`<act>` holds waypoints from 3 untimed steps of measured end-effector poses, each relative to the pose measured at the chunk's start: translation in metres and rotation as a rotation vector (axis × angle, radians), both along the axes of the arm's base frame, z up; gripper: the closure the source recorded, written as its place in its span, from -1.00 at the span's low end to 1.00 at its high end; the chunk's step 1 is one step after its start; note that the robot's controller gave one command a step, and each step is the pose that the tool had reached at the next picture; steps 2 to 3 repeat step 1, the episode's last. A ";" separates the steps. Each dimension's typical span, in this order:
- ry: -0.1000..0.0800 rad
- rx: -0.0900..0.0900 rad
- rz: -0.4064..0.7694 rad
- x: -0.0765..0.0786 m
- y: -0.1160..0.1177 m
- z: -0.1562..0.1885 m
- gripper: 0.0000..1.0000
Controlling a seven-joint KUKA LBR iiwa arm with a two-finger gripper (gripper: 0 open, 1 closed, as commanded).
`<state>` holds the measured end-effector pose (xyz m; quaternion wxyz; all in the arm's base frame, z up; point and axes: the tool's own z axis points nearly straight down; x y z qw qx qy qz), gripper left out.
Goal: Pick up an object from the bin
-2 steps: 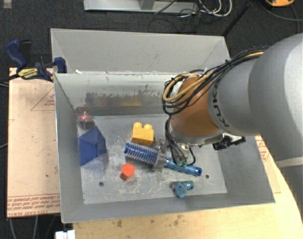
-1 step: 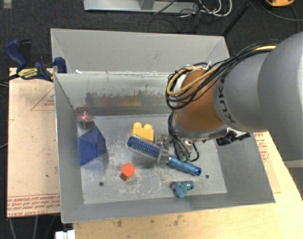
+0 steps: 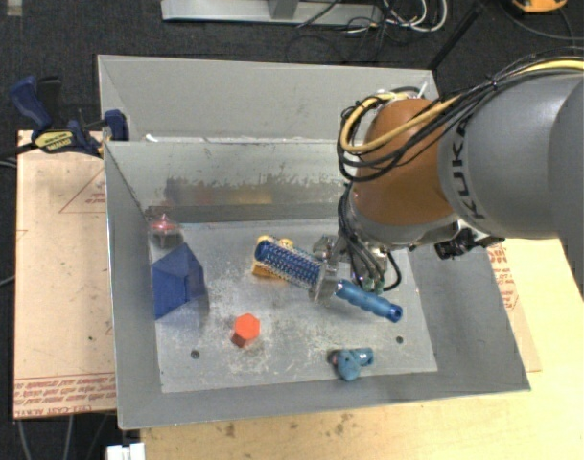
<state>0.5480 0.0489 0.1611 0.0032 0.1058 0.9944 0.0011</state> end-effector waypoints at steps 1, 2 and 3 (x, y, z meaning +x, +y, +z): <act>0.005 -0.001 0.002 0.000 0.000 0.006 1.00; 0.005 -0.001 0.002 0.000 0.000 0.006 1.00; 0.005 -0.001 0.002 0.000 0.000 0.006 1.00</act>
Offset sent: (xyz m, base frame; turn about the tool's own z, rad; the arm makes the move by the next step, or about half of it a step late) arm 0.0000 -0.0001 0.0070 0.0000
